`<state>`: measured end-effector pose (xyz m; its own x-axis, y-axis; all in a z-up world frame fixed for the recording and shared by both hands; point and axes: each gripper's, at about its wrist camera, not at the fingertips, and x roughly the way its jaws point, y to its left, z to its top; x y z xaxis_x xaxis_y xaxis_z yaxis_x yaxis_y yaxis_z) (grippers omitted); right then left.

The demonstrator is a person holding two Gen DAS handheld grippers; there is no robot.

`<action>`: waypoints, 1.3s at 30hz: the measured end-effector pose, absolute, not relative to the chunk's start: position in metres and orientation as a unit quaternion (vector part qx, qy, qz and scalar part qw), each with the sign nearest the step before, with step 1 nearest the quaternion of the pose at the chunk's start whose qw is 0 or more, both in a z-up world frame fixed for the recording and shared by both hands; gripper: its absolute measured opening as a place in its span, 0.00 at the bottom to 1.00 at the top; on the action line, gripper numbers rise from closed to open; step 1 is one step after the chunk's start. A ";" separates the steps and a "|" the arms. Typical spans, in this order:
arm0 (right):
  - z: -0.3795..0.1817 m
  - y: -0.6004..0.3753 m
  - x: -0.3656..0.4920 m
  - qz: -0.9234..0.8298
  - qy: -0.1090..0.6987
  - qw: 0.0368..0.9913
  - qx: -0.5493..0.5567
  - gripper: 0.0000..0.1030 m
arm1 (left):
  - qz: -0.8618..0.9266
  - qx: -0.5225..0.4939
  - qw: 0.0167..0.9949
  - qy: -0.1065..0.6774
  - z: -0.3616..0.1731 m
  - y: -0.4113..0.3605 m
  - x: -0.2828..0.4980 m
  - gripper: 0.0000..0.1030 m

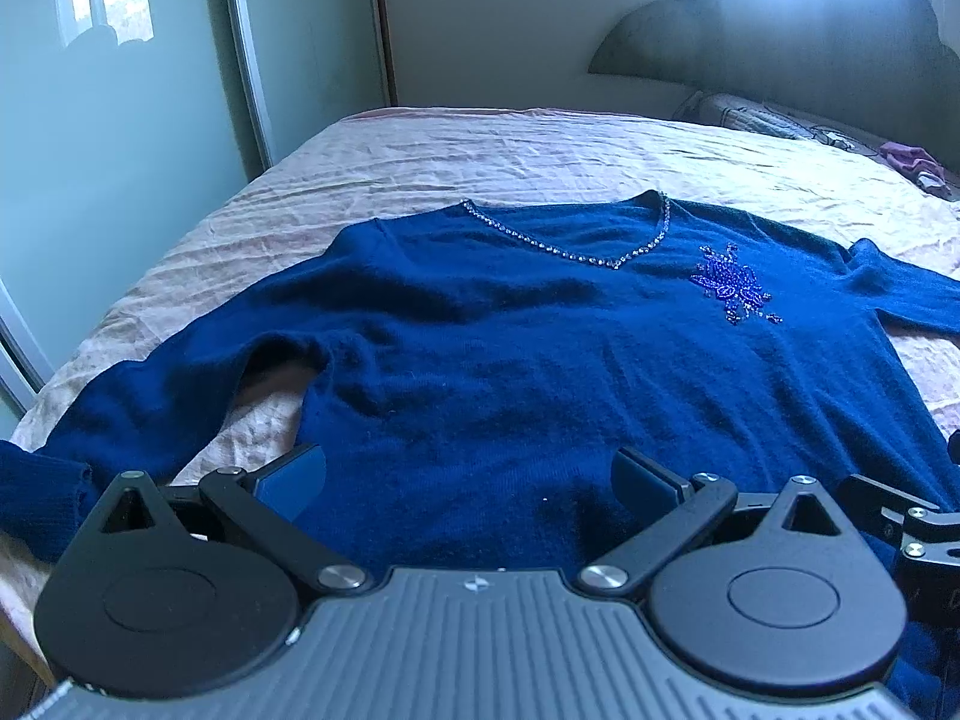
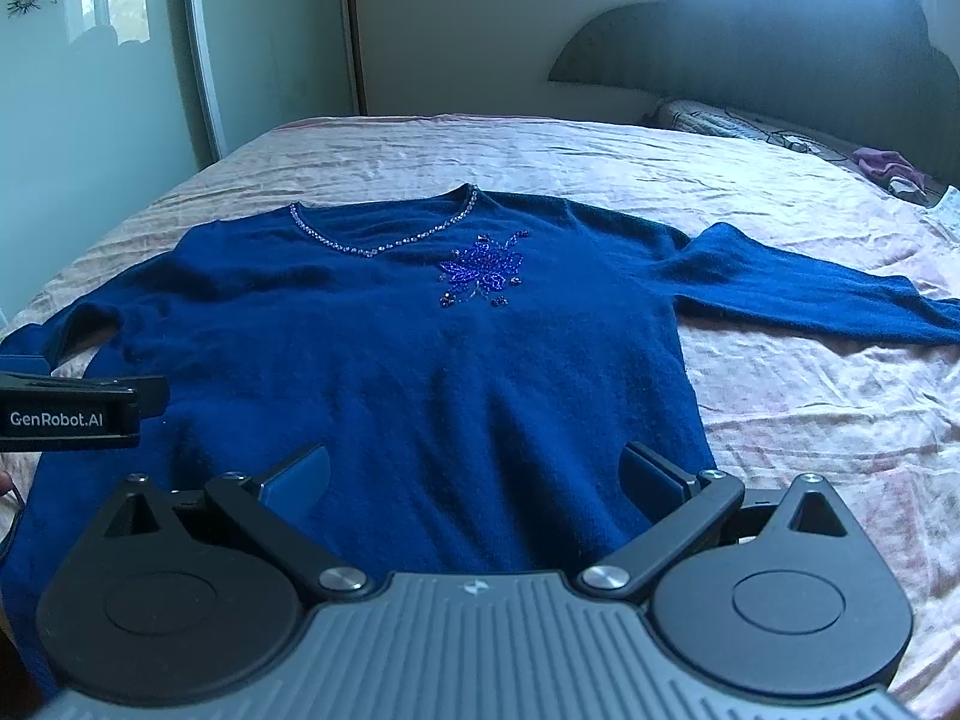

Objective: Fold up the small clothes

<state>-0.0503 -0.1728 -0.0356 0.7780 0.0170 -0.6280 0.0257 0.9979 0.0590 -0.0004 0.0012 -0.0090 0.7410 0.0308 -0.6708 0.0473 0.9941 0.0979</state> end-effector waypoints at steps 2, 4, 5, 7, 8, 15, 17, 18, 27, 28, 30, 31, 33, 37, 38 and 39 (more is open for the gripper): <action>-0.036 -0.173 -0.050 -0.003 0.333 0.942 0.031 1.00 | -0.005 0.054 0.931 0.360 -0.009 0.001 -0.001 0.99; -0.035 -0.173 -0.050 -0.003 0.332 0.943 0.032 1.00 | -0.004 0.054 0.931 0.360 -0.009 0.001 0.000 1.00; -0.036 -0.173 -0.050 -0.003 0.332 0.943 0.033 1.00 | -0.004 0.054 0.931 0.360 -0.009 0.001 0.000 0.99; -0.036 -0.174 -0.050 -0.002 0.332 0.943 0.035 1.00 | -0.004 0.054 0.931 0.361 -0.009 0.001 0.000 0.99; -0.036 -0.174 -0.050 -0.002 0.332 0.943 0.037 1.00 | -0.004 0.053 0.931 0.361 -0.009 0.001 0.000 0.99; -0.036 -0.176 -0.050 0.005 0.328 0.944 0.039 1.00 | -0.004 0.052 0.930 0.364 -0.010 0.000 0.001 0.99; -0.036 -0.177 -0.050 0.009 0.329 0.943 0.042 1.00 | -0.003 0.052 0.929 0.365 -0.010 0.000 0.001 0.99; -0.036 -0.178 -0.049 0.012 0.331 0.942 0.047 1.00 | -0.004 0.051 0.929 0.366 -0.011 0.000 0.001 0.99; -0.035 -0.188 -0.050 0.036 0.316 0.946 0.068 1.00 | -0.005 0.057 0.929 0.366 -0.012 -0.003 0.004 0.99; -0.035 -0.189 -0.050 0.040 0.311 0.947 0.066 1.00 | -0.006 0.060 0.929 0.365 -0.012 -0.004 0.006 1.00; -0.034 -0.190 -0.048 0.047 0.301 0.950 0.062 1.00 | -0.008 0.064 0.929 0.363 -0.012 -0.007 0.009 0.99; -0.033 -0.192 -0.047 0.051 0.297 0.951 0.062 1.00 | -0.010 0.065 0.930 0.362 -0.012 -0.009 0.010 0.99; -0.033 -0.196 -0.044 0.062 0.283 0.955 0.069 1.00 | -0.016 0.069 0.931 0.359 -0.011 -0.015 0.015 0.99; -0.030 -0.202 -0.038 0.092 0.260 0.959 0.066 1.00 | -0.029 0.070 0.931 0.357 -0.009 -0.027 0.025 0.99; -0.030 -0.203 -0.036 0.091 0.263 0.959 0.057 1.00 | -0.034 0.069 0.931 0.357 -0.009 -0.031 0.028 0.99; -0.030 -0.205 -0.031 0.084 0.272 0.958 0.046 1.00 | -0.039 0.068 0.930 0.358 -0.010 -0.034 0.030 0.99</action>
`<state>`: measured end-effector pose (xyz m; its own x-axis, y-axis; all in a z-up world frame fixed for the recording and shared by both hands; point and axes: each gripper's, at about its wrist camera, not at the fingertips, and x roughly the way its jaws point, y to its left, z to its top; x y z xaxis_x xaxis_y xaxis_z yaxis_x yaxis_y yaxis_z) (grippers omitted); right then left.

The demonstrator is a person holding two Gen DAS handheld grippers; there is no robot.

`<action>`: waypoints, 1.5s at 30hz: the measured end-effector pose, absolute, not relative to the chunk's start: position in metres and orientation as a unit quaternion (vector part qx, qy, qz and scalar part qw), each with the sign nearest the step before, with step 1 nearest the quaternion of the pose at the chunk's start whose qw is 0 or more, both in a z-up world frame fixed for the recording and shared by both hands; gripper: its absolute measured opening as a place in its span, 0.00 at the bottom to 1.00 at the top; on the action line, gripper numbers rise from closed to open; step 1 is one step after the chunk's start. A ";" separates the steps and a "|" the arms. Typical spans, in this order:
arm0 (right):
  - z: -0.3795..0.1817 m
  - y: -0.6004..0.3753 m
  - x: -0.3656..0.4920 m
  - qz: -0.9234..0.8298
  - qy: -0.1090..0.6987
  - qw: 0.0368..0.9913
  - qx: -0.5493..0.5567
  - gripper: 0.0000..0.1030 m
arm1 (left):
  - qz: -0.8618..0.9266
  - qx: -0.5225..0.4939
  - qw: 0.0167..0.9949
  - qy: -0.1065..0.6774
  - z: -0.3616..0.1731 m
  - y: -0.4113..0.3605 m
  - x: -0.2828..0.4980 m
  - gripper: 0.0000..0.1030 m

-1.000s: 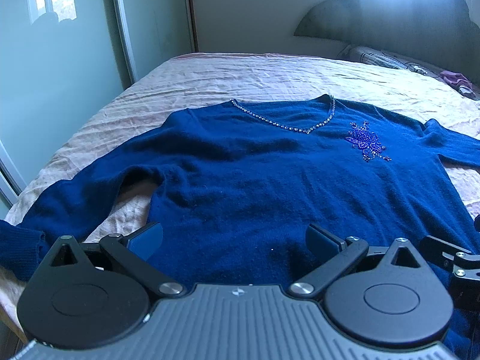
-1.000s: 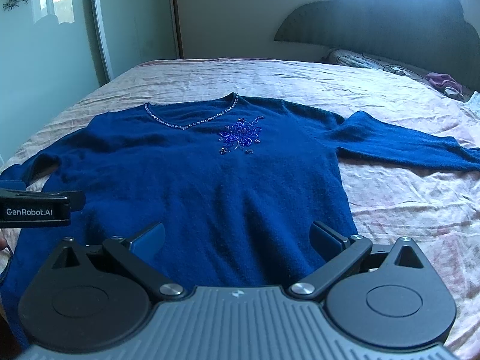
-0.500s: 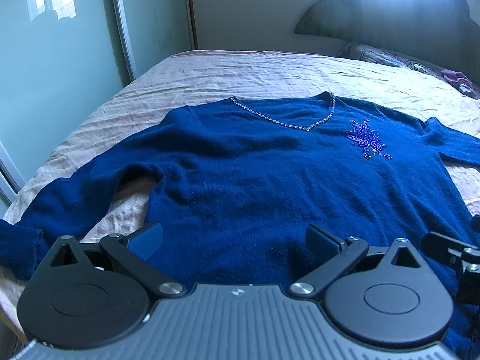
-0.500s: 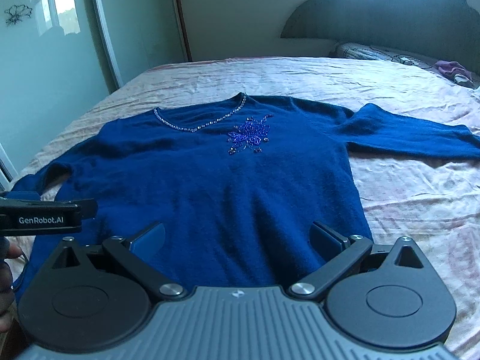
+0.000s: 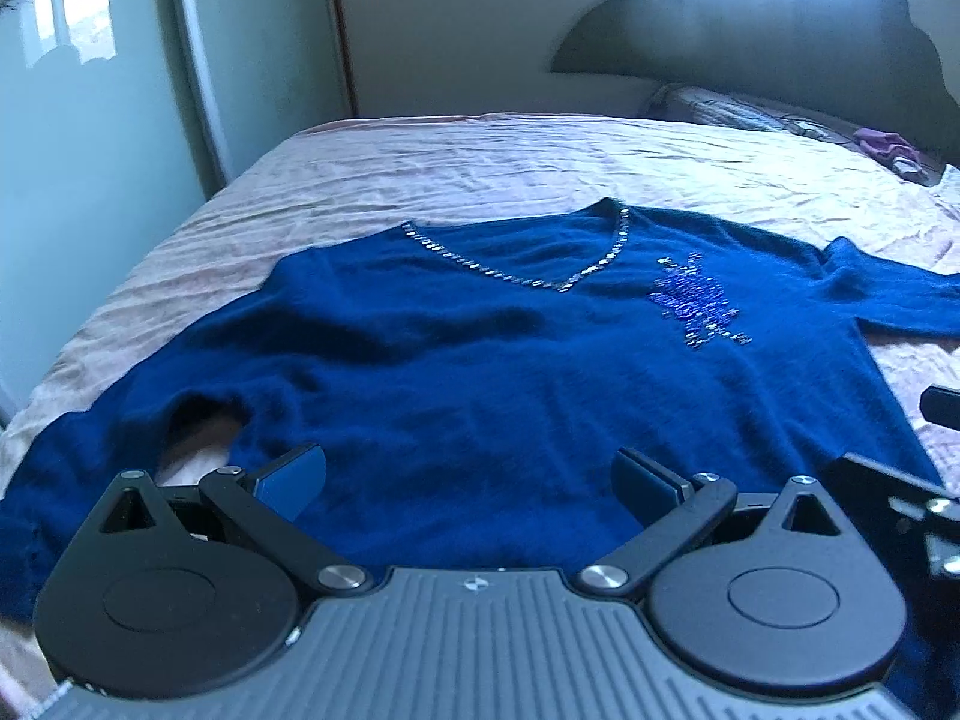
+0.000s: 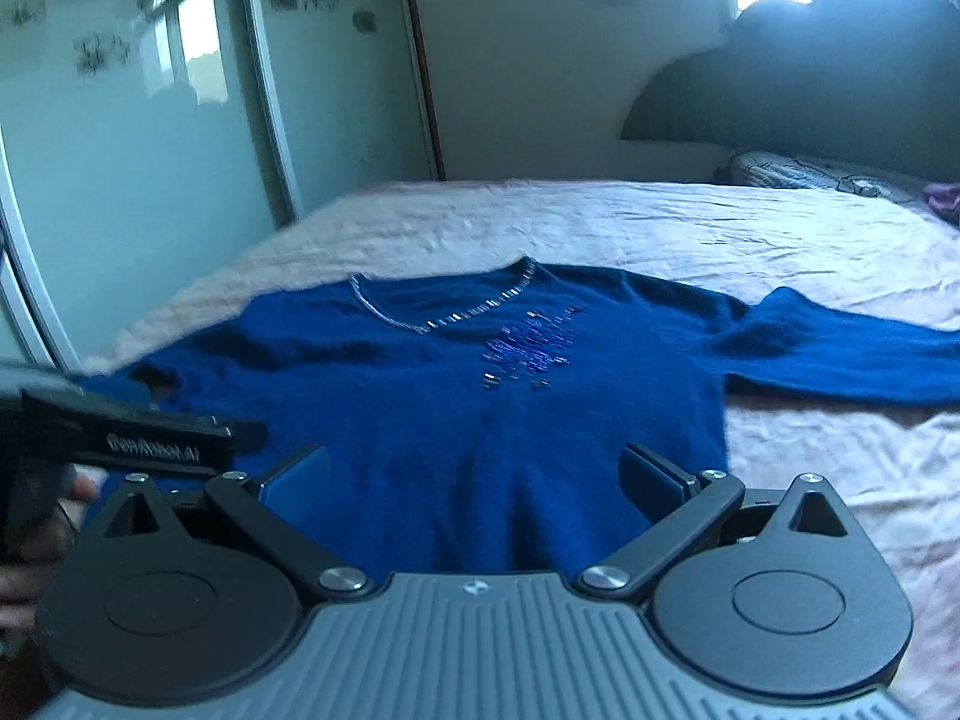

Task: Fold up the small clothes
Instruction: 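Lower the right tool onto a sweater sleeve cuff and close it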

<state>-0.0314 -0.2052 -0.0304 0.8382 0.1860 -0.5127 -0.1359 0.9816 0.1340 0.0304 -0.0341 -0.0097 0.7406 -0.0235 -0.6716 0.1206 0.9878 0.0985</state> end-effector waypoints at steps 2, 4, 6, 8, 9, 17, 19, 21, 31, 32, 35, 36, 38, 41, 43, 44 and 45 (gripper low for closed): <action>-0.031 -0.214 -0.025 0.066 0.280 0.957 0.034 1.00 | -0.052 0.066 0.929 0.360 -0.011 -0.042 0.035 0.99; -0.030 -0.230 -0.020 0.039 0.278 0.959 0.033 1.00 | -0.061 0.068 0.928 0.360 -0.012 -0.048 0.039 1.00; -0.030 -0.254 -0.017 0.005 0.266 0.963 0.045 1.00 | -0.068 0.076 0.927 0.360 -0.014 -0.055 0.043 1.00; -0.030 -0.282 -0.015 -0.030 0.256 0.964 0.066 1.00 | -0.072 0.085 0.927 0.359 -0.017 -0.061 0.047 1.00; -0.031 -0.302 -0.013 -0.045 0.254 0.962 0.087 1.00 | -0.073 0.087 0.926 0.360 -0.018 -0.062 0.049 0.99; -0.055 -0.465 -0.018 -0.199 0.211 0.923 0.253 1.00 | -0.080 0.075 0.922 0.371 -0.027 -0.064 0.063 0.99; -0.066 -0.504 -0.023 -0.233 0.200 0.901 0.305 1.00 | -0.075 0.076 0.924 0.366 -0.027 -0.065 0.066 0.99; -0.076 -0.530 -0.027 -0.260 0.193 0.884 0.337 1.00 | -0.074 0.078 0.925 0.364 -0.026 -0.067 0.068 0.99; -0.091 -0.588 -0.012 -0.291 0.142 0.878 0.353 1.00 | -0.093 0.091 0.920 0.370 -0.028 -0.091 0.082 0.99; -0.093 -0.594 -0.013 -0.290 0.132 0.876 0.363 1.00 | -0.096 0.094 0.919 0.370 -0.029 -0.095 0.082 1.00; -0.097 -0.618 -0.006 -0.288 0.106 0.867 0.394 0.99 | -0.103 0.104 0.916 0.374 -0.032 -0.104 0.083 1.00; -0.097 -0.625 -0.003 -0.289 0.098 0.864 0.400 0.95 | -0.104 0.108 0.915 0.376 -0.034 -0.107 0.084 0.99; -0.098 -0.637 0.002 -0.296 0.092 0.860 0.405 0.84 | -0.103 0.111 0.913 0.379 -0.037 -0.111 0.085 1.00; -0.103 -0.651 0.008 -0.314 0.092 0.848 0.416 0.55 | -0.105 0.112 0.911 0.382 -0.040 -0.114 0.087 0.99; -0.106 -0.660 0.009 -0.325 0.087 0.838 0.428 0.40 | -0.106 0.114 0.911 0.381 -0.040 -0.115 0.088 0.99; -0.108 -0.663 0.008 -0.327 0.086 0.835 0.435 0.31 | -0.105 0.116 0.912 0.379 -0.041 -0.116 0.088 0.99; -0.109 -0.666 0.006 -0.328 0.084 0.831 0.441 0.21 | -0.104 0.119 0.912 0.378 -0.041 -0.116 0.088 0.99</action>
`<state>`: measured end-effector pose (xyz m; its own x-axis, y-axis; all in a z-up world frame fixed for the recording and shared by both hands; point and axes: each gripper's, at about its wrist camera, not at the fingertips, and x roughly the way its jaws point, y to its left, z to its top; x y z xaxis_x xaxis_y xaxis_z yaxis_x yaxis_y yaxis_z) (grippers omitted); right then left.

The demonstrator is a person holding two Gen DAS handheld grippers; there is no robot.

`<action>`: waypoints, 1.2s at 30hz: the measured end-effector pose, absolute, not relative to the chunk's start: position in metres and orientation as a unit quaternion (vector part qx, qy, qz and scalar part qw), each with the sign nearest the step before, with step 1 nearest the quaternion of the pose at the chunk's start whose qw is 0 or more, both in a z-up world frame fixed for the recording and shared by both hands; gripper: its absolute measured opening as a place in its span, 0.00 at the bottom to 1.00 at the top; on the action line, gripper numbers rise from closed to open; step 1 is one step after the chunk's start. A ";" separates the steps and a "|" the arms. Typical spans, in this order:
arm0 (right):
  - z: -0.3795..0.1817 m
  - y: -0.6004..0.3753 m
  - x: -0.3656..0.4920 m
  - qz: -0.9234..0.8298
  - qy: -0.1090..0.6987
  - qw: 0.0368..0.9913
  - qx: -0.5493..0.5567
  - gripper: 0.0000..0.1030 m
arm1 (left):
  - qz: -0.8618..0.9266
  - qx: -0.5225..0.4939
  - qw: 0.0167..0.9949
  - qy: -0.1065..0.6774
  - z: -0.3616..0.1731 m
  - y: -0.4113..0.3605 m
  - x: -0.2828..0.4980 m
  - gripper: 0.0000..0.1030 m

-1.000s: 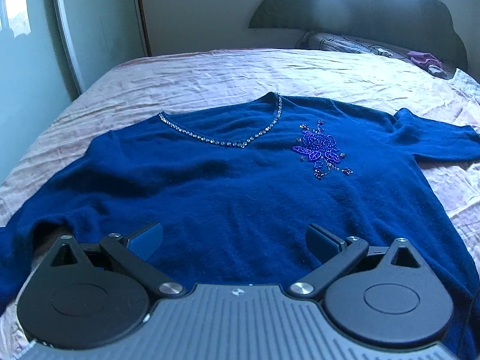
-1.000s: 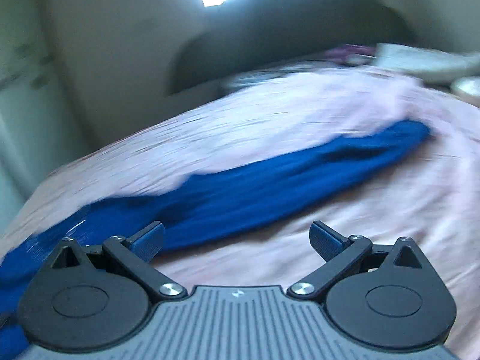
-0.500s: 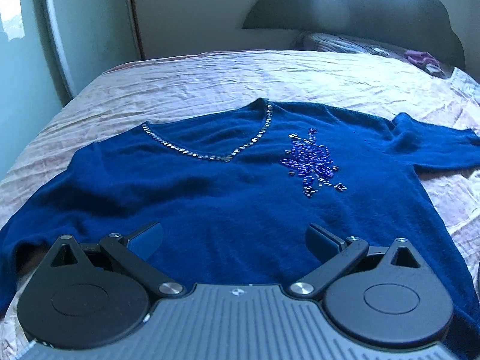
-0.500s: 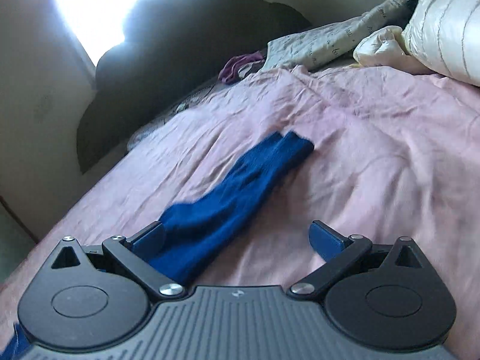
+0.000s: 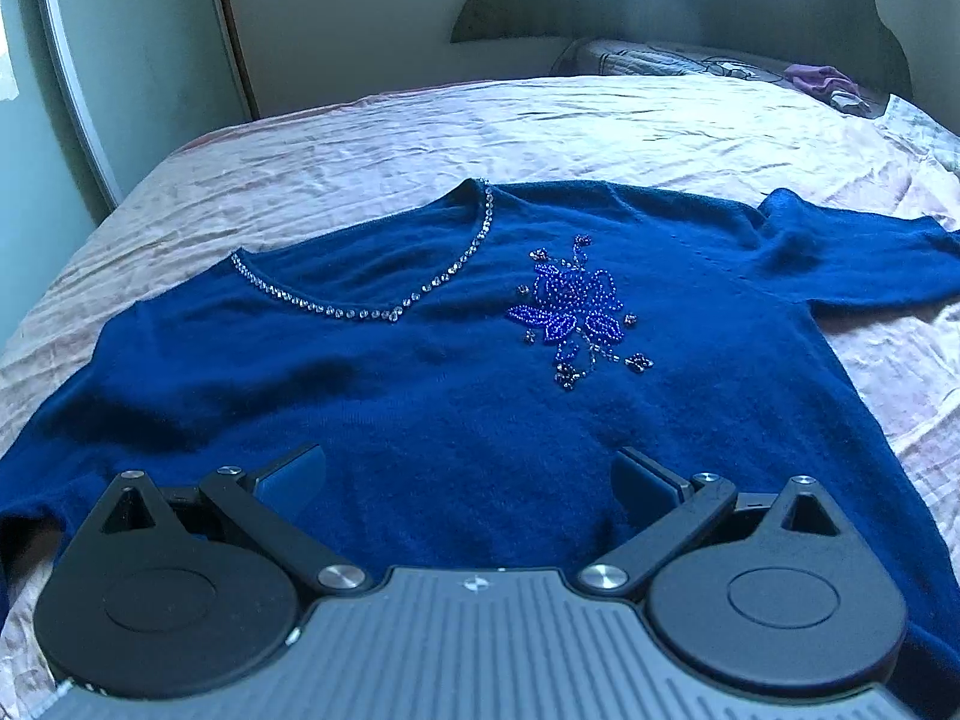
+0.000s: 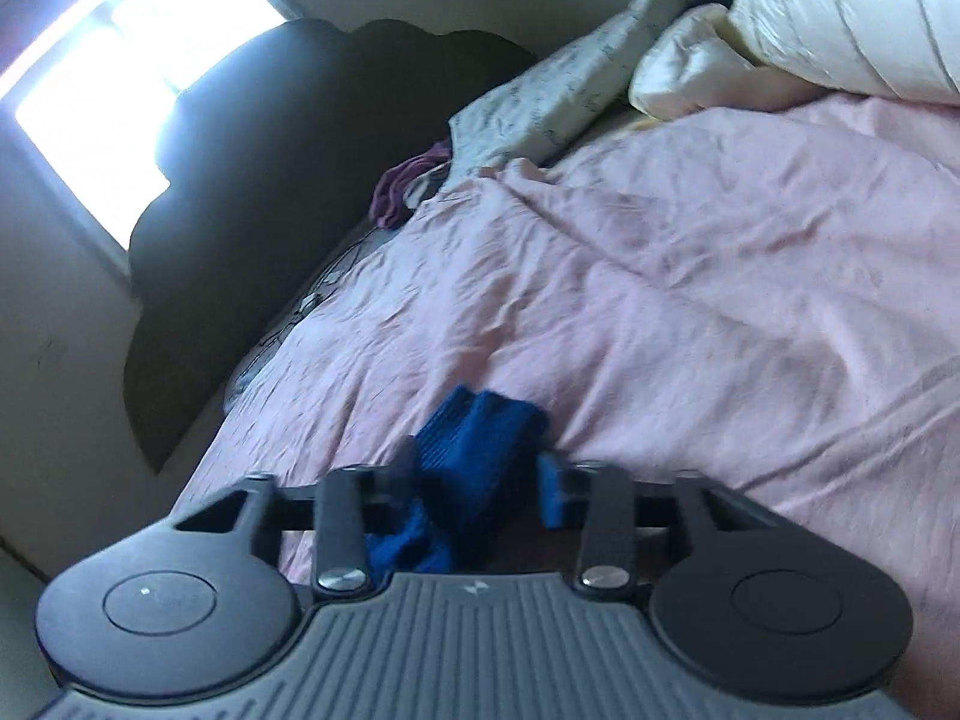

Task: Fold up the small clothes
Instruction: 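Lower the right tool onto a sweater sleeve cuff and close it, then carry the held sleeve with the right tool across the sweater body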

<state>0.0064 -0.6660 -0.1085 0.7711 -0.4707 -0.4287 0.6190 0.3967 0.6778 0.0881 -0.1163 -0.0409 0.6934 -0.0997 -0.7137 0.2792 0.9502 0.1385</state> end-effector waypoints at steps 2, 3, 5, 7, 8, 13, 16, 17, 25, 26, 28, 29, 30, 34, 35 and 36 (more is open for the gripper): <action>-0.112 -0.670 0.002 -0.328 0.077 0.824 0.455 0.12 | -0.100 0.126 0.913 0.375 -0.042 -0.117 0.088 0.99; -0.114 -0.671 -0.001 -0.327 0.070 0.820 0.465 0.11 | -0.098 0.127 0.913 0.376 -0.043 -0.117 0.089 0.99; -0.113 -0.668 -0.004 -0.326 0.058 0.819 0.469 0.09 | -0.095 0.127 0.913 0.377 -0.043 -0.115 0.090 1.00; -0.106 -0.659 -0.007 -0.319 0.050 0.826 0.462 0.09 | -0.092 0.126 0.913 0.376 -0.043 -0.112 0.091 0.99; -0.103 -0.655 -0.007 -0.310 0.045 0.831 0.460 0.09 | -0.089 0.126 0.914 0.375 -0.043 -0.111 0.092 0.99; -0.079 -0.617 -0.001 -0.236 0.041 0.860 0.450 0.09 | -0.082 0.124 0.916 0.372 -0.040 -0.106 0.093 1.00; -0.068 -0.591 0.009 -0.190 0.054 0.875 0.441 0.09 | -0.080 0.124 0.916 0.372 -0.040 -0.104 0.093 1.00; -0.064 -0.580 0.013 -0.174 0.057 0.881 0.436 0.09 | -0.078 0.125 0.916 0.372 -0.040 -0.103 0.094 1.00; -0.047 -0.505 0.039 -0.071 0.106 0.910 0.394 0.09 | -0.062 0.123 0.917 0.373 -0.041 -0.094 0.096 1.00; -0.046 -0.495 0.043 -0.060 0.114 0.914 0.384 0.09 | -0.060 0.123 0.917 0.374 -0.042 -0.093 0.096 1.00; -0.044 -0.474 0.050 -0.052 0.133 0.925 0.352 0.09 | -0.055 0.124 0.917 0.375 -0.042 -0.091 0.097 1.00; -0.042 -0.465 0.052 -0.051 0.141 0.931 0.333 0.09 | -0.054 0.123 0.917 0.375 -0.042 -0.090 0.098 1.00; -0.040 -0.452 0.055 -0.049 0.151 0.940 0.303 0.09 | -0.053 0.122 0.917 0.376 -0.042 -0.089 0.098 1.00; -0.032 -0.400 0.063 -0.035 0.169 0.964 0.202 0.09 | -0.047 0.115 0.918 0.377 -0.041 -0.082 0.100 1.00; -0.032 -0.388 0.064 -0.031 0.171 0.969 0.176 0.09 | -0.045 0.113 0.918 0.377 -0.041 -0.080 0.100 1.00; -0.031 -0.375 0.067 -0.027 0.173 0.973 0.150 0.09 | -0.042 0.111 0.918 0.377 -0.041 -0.077 0.101 1.00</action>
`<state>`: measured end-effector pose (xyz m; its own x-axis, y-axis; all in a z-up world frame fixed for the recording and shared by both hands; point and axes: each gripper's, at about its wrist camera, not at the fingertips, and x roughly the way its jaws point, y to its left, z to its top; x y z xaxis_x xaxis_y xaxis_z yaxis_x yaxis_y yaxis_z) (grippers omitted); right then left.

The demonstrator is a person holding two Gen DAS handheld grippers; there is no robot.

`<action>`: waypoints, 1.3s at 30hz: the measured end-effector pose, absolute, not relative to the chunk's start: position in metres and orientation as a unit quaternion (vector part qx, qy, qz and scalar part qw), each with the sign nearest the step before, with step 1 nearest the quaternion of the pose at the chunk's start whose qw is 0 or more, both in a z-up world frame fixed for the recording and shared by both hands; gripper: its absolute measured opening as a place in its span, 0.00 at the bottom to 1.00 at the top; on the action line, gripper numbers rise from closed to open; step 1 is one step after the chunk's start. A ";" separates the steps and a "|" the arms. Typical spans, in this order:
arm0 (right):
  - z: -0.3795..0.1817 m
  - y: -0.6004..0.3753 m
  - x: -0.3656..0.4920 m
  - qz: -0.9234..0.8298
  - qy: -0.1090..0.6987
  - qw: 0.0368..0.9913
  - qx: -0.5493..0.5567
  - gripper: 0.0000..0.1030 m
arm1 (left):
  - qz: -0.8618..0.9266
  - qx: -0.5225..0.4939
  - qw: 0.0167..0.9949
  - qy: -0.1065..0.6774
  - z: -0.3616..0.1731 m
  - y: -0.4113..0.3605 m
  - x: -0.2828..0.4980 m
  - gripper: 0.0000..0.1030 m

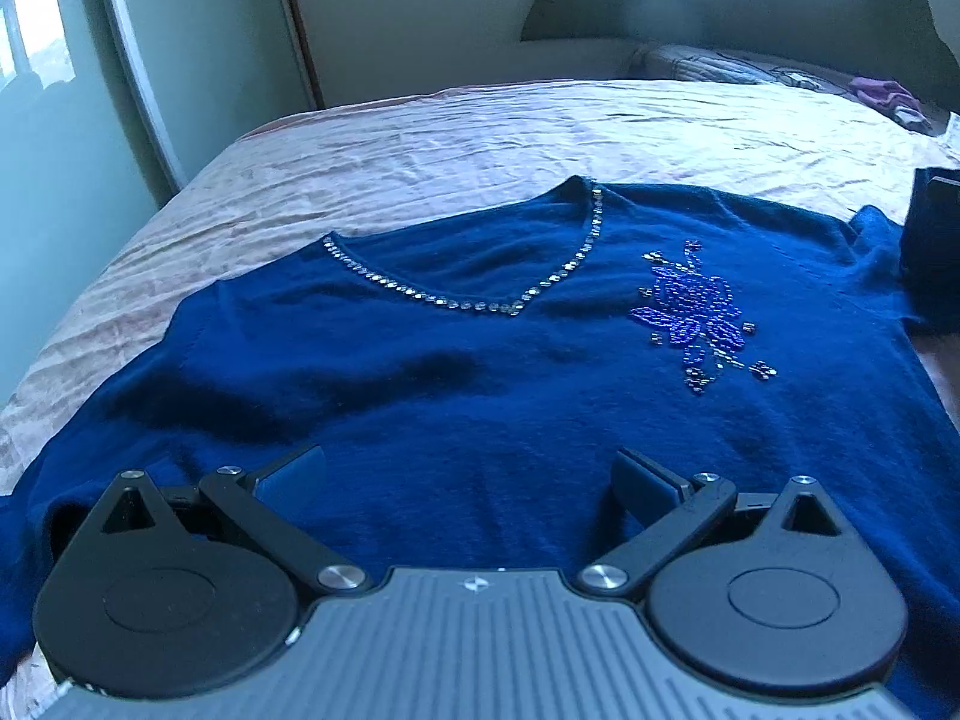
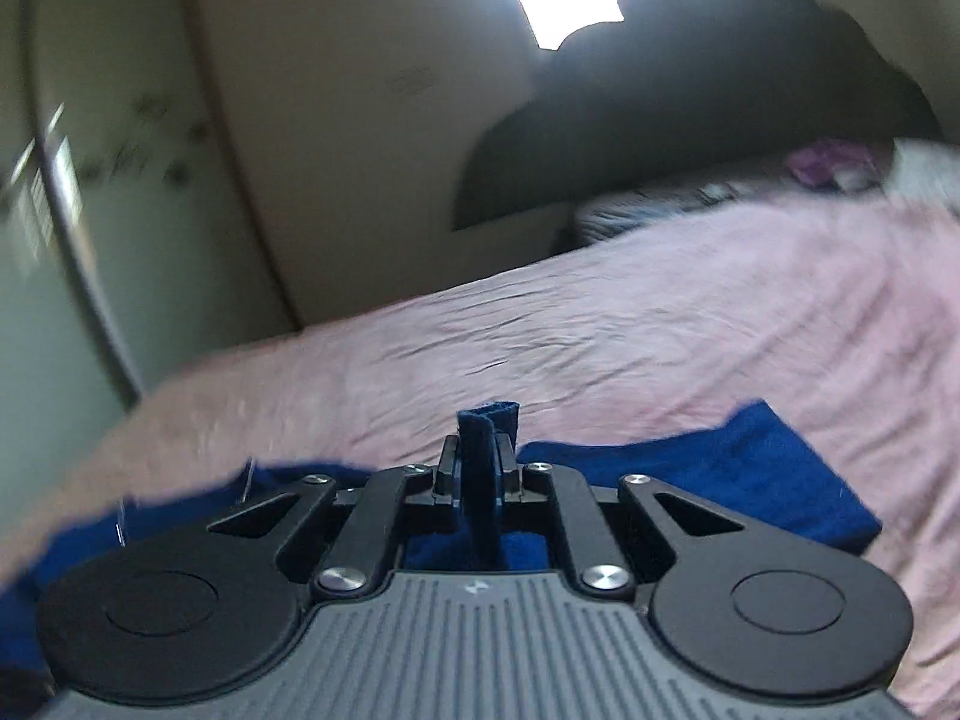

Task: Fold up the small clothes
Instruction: 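Carry the held sleeve with the right tool across the sweater body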

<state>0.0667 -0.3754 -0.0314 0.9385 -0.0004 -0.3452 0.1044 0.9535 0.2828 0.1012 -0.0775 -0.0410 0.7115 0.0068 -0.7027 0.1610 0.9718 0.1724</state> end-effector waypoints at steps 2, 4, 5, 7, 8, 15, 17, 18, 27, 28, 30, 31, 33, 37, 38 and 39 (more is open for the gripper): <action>-0.033 -0.355 0.072 -0.020 0.176 0.978 0.113 0.09 | -0.038 0.107 0.918 0.379 -0.041 -0.073 0.103 1.00; -0.034 -0.337 0.074 -0.015 0.178 0.980 0.087 0.09 | -0.033 0.104 0.918 0.380 -0.041 -0.069 0.104 0.99; -0.034 -0.331 0.077 -0.012 0.178 0.981 0.078 0.09 | -0.030 0.102 0.919 0.381 -0.041 -0.066 0.105 1.00; -0.035 -0.316 0.079 -0.005 0.176 0.983 0.055 0.09 | -0.026 0.100 0.919 0.381 -0.041 -0.062 0.106 1.00; -0.036 -0.309 0.080 -0.002 0.176 0.983 0.043 0.09 | -0.024 0.099 0.919 0.381 -0.040 -0.060 0.106 1.00; -0.038 -0.271 0.092 0.029 0.174 0.984 -0.024 0.09 | -0.010 0.090 0.919 0.384 -0.042 -0.046 0.110 1.00; -0.036 -0.263 0.094 0.037 0.175 0.984 -0.027 0.09 | -0.008 0.087 0.918 0.386 -0.042 -0.043 0.110 1.00; -0.035 -0.260 0.096 0.039 0.174 0.983 -0.031 0.09 | -0.008 0.087 0.918 0.386 -0.042 -0.042 0.111 1.00; -0.030 -0.222 0.104 0.063 0.176 0.979 -0.076 0.09 | -0.001 0.080 0.918 0.389 -0.044 -0.030 0.111 1.00; -0.030 -0.218 0.105 0.067 0.180 0.978 -0.081 0.09 | 0.000 0.080 0.918 0.389 -0.043 -0.029 0.111 1.00; -0.031 -0.210 0.108 0.071 0.186 0.976 -0.089 0.09 | 0.001 0.079 0.918 0.389 -0.043 -0.026 0.110 1.00; -0.032 -0.205 0.109 0.072 0.186 0.975 -0.096 0.09 | 0.002 0.079 0.918 0.389 -0.043 -0.024 0.110 1.00; -0.032 -0.196 0.110 0.076 0.183 0.974 -0.111 0.09 | 0.004 0.079 0.918 0.388 -0.042 -0.021 0.110 1.00; -0.029 -0.179 0.111 0.087 0.174 0.972 -0.134 0.09 | 0.011 0.073 0.919 0.388 -0.040 -0.012 0.110 1.00; -0.028 -0.175 0.113 0.091 0.173 0.971 -0.139 0.09 | 0.013 0.071 0.919 0.387 -0.040 -0.010 0.110 1.00; -0.026 -0.170 0.114 0.096 0.171 0.970 -0.144 0.09 | 0.014 0.070 0.919 0.387 -0.040 -0.008 0.109 1.00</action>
